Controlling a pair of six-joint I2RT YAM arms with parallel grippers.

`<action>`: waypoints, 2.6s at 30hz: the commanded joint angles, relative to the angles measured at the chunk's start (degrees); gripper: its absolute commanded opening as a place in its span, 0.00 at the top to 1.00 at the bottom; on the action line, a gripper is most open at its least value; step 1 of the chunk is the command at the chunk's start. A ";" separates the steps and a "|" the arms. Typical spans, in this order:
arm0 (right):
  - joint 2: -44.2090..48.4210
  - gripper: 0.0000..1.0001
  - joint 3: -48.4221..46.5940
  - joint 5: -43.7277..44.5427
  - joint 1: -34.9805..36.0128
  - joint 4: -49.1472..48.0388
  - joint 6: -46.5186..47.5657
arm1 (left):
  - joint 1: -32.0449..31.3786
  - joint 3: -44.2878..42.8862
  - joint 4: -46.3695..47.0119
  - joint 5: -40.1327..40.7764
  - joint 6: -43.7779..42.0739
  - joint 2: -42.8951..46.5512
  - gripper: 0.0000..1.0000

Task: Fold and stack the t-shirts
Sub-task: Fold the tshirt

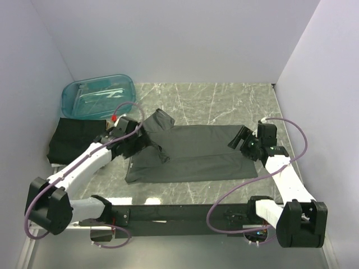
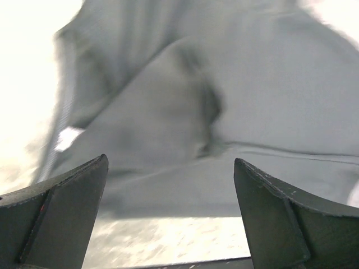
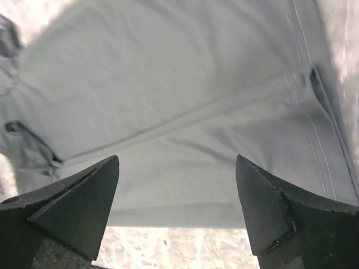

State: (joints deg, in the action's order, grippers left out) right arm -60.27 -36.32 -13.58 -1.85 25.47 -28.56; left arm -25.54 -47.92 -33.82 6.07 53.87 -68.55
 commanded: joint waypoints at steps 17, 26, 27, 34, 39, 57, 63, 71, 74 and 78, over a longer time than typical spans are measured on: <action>1.30 0.08 -2.18 1.54 0.18 -1.04 2.01 | -11.72 -17.38 11.32 -6.58 -6.40 -29.35 0.01; -0.11 0.08 -1.92 2.25 0.18 -1.66 1.93 | -12.08 -18.96 11.68 -3.70 -3.42 -32.95 0.01; -0.20 0.08 -1.83 2.25 0.18 -1.83 1.93 | -12.08 -19.49 11.41 -2.56 -3.16 -33.39 0.00; -0.11 0.08 -2.53 3.30 0.18 -0.96 2.01 | -12.34 -22.92 7.19 1.84 -2.97 -36.04 0.01; 1.64 0.08 -3.76 5.76 0.18 -0.34 2.01 | -12.34 -24.23 3.60 7.54 -4.90 -29.80 0.01; 1.47 0.08 -6.84 13.32 0.18 -0.43 1.04 | 2.51 -60.51 -1.33 9.41 -15.45 -54.89 0.08; 1.65 0.08 -6.22 13.50 0.18 -0.86 1.13 | 4.45 -72.22 -3.18 5.02 -18.71 -65.11 0.10; -0.20 0.08 -5.96 13.41 0.18 -0.95 1.22 | 4.36 -71.79 -0.37 0.79 -19.76 -67.85 0.31; -0.46 0.08 -5.79 13.50 0.18 -1.13 1.05 | 4.45 -70.82 -0.63 1.49 -19.76 -67.85 0.45; -1.25 0.08 -5.52 13.06 0.18 -1.57 0.96 | 4.45 -70.91 -1.86 2.37 -19.59 -67.76 0.70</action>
State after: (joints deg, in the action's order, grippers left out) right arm -61.08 -40.93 -1.10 -1.76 26.15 -27.59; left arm -21.04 -117.38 -35.40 8.60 34.98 -137.53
